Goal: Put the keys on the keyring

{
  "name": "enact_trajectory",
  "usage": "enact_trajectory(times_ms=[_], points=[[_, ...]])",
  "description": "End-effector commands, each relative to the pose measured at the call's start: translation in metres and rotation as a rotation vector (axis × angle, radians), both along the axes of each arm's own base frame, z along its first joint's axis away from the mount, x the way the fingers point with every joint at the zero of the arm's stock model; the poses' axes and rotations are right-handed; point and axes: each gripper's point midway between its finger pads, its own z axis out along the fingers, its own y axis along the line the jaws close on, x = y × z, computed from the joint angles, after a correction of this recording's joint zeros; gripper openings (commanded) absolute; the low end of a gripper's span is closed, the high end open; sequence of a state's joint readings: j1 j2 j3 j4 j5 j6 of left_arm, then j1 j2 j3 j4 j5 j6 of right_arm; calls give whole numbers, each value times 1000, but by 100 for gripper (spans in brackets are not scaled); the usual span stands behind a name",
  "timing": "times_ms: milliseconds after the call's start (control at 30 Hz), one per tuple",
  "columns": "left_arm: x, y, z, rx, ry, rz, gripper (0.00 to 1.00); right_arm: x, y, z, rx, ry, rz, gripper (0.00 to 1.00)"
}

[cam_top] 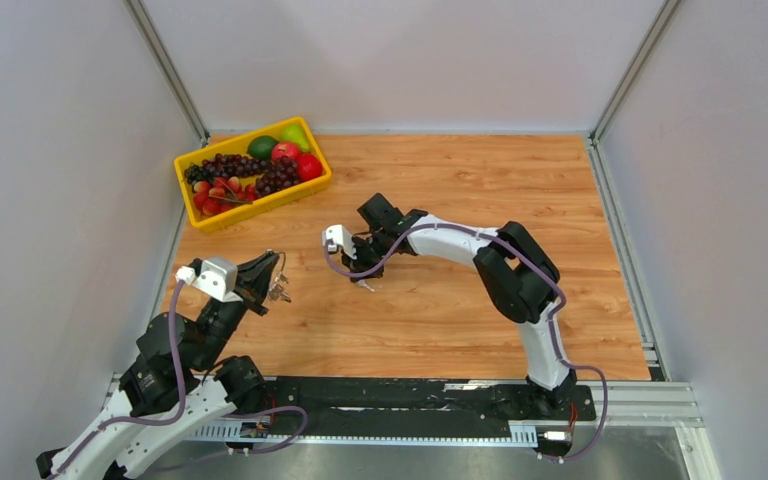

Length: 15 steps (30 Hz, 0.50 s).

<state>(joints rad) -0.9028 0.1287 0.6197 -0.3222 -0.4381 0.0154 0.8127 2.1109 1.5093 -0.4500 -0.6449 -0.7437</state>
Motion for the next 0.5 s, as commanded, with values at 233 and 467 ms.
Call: enact_trajectory(times_ms=[233, 467], points=[[-8, -20, 21, -39, -72, -111, 0, -19, 7, 151, 351, 33, -210, 0], [-10, -32, 28, -82, -74, -164, 0, -46, -16, 214, 628, 80, -362, 0]])
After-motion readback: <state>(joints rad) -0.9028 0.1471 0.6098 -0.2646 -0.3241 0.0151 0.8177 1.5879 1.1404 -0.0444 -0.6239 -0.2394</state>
